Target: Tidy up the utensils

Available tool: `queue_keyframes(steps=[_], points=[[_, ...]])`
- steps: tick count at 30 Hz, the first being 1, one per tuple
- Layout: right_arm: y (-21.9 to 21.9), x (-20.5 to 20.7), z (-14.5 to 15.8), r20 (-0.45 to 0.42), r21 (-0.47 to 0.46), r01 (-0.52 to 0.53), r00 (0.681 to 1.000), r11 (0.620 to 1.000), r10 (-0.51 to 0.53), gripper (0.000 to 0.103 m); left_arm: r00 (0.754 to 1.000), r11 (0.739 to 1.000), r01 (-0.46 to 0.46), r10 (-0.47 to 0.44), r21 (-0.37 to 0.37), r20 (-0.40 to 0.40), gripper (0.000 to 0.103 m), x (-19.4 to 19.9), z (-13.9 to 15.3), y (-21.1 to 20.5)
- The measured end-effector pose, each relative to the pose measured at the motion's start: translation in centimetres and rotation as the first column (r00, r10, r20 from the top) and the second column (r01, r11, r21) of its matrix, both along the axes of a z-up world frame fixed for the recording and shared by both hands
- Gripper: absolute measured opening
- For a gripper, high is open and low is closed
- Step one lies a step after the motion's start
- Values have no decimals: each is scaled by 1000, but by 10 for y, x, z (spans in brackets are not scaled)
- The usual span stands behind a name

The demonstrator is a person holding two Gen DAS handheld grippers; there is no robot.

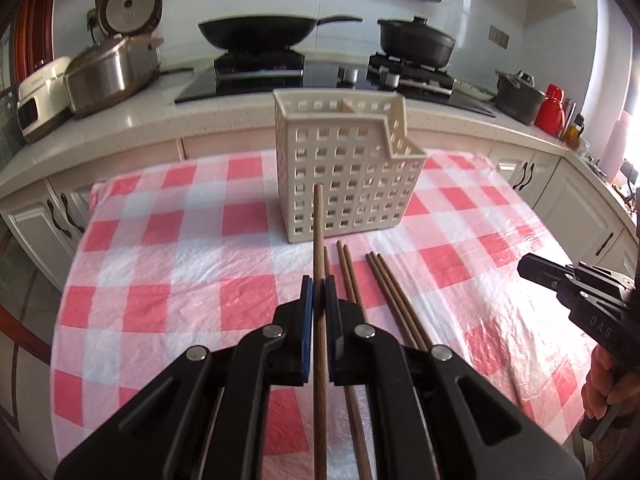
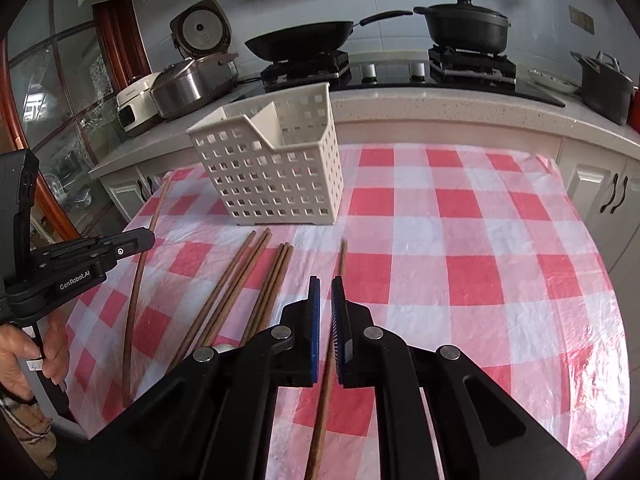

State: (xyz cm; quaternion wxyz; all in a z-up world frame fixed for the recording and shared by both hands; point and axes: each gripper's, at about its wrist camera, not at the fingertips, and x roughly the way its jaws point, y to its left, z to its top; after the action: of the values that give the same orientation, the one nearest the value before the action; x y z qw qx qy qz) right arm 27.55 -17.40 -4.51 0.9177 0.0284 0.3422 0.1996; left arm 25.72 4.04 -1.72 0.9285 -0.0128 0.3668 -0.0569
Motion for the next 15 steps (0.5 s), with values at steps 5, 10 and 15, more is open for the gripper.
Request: queue_keyframes(steps=[5, 10, 15], points=[[0, -19, 19, 67, -25, -6, 998, 1000, 8, 8, 998, 1000, 11, -12, 26, 62, 6, -28, 20, -3], [1, -3, -5, -35, -91, 18, 999, 996, -21, 14, 997, 999, 9, -11, 39, 75, 6, -44, 23, -3], [8, 14, -40, -102, -153, 12, 994, 988, -27, 61, 994, 999, 12, -16, 37, 108, 6, -59, 33, -2]])
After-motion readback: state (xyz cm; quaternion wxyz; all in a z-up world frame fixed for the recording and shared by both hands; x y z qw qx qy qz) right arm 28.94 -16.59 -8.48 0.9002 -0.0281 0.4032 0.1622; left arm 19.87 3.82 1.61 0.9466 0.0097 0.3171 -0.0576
